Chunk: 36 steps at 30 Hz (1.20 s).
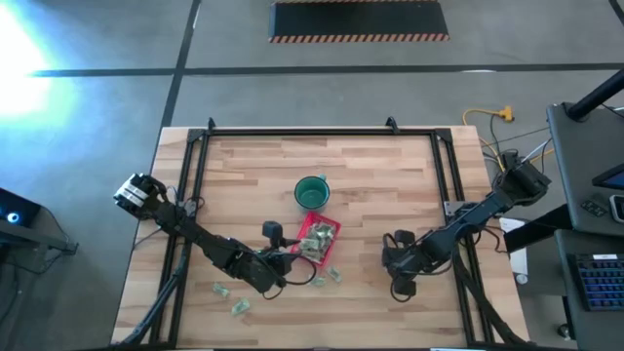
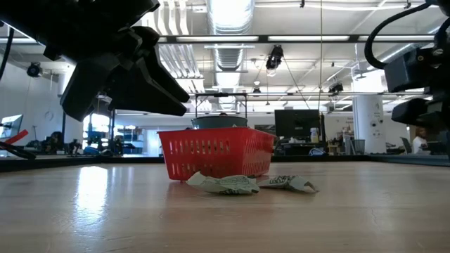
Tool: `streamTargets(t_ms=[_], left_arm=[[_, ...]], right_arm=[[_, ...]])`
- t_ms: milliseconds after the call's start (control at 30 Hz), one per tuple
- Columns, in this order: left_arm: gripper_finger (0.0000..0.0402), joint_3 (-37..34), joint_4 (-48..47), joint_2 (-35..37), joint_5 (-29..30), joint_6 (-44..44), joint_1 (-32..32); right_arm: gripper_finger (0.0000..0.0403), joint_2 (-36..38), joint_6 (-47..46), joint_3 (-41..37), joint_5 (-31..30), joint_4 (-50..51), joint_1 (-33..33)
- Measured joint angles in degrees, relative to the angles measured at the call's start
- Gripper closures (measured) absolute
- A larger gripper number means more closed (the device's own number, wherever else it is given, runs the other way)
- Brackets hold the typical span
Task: Pick and place items into bin
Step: Put the light green stevia packet into the red bin
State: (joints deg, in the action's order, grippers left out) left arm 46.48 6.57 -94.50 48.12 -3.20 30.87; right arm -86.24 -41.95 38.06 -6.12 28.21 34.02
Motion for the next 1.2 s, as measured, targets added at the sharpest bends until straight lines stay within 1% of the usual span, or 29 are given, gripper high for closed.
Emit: streamTargets(t_ms=[100,200,267,400,533,600,700,767,933,1000,1133,1200], left_arm=[[0.0246,0.0,0.0,0.0,0.0,0.0,0.0],[0.0246,0.0,0.0,0.0,0.0,-0.1,0.0],[0.0246,0.0,0.0,0.0,0.0,-0.1,0.0],[0.0246,0.0,0.0,0.0,0.0,-0.1,0.0],[0.0246,0.0,0.0,0.0,0.1,-0.1,0.0],[0.0246,0.0,0.0,0.0,0.1,-0.1,0.0],[0.0246,0.0,0.0,0.0,0.1,-0.1,0.0],[0.0246,0.0,0.0,0.0,0.1,-0.1,0.0],[0.0246,0.0,0.0,0.0,0.1,-0.1,0.0],[0.0246,0.0,0.0,0.0,0.1,-0.1,0.0],[0.0246,-0.1,0.0,0.0,0.1,-0.1,0.0],[0.0246,-0.1,-0.1,0.0,0.1,-0.1,0.0]], right_arm=[[0.0394,-0.1,4.3,-0.1,-2.3,-2.5,0.0],[0.0394,-0.2,9.6,0.5,-6.7,-3.0,0.0],[0.0394,-0.2,13.9,1.7,-10.7,-3.7,-0.1],[0.0394,-0.1,24.8,3.5,-20.7,-5.7,-0.1],[0.0394,-0.1,37.8,4.7,-30.2,-13.4,-0.6],[0.0394,-0.1,44.3,4.7,-32.6,-19.5,-1.4],[0.0394,-0.1,52.3,4.7,-32.9,-27.4,-3.6],[0.0394,-0.1,55.8,4.7,-32.7,-31.6,-5.4],[0.0394,-0.1,59.5,4.7,-31.7,-37.7,-11.4],[0.0394,-0.1,59.8,4.7,-28.2,-39.3,-14.3],[0.0394,-0.1,58.7,4.7,-15.5,-41.8,-20.6],[0.0394,-0.1,57.8,4.6,-10.7,-42.7,-23.2]])
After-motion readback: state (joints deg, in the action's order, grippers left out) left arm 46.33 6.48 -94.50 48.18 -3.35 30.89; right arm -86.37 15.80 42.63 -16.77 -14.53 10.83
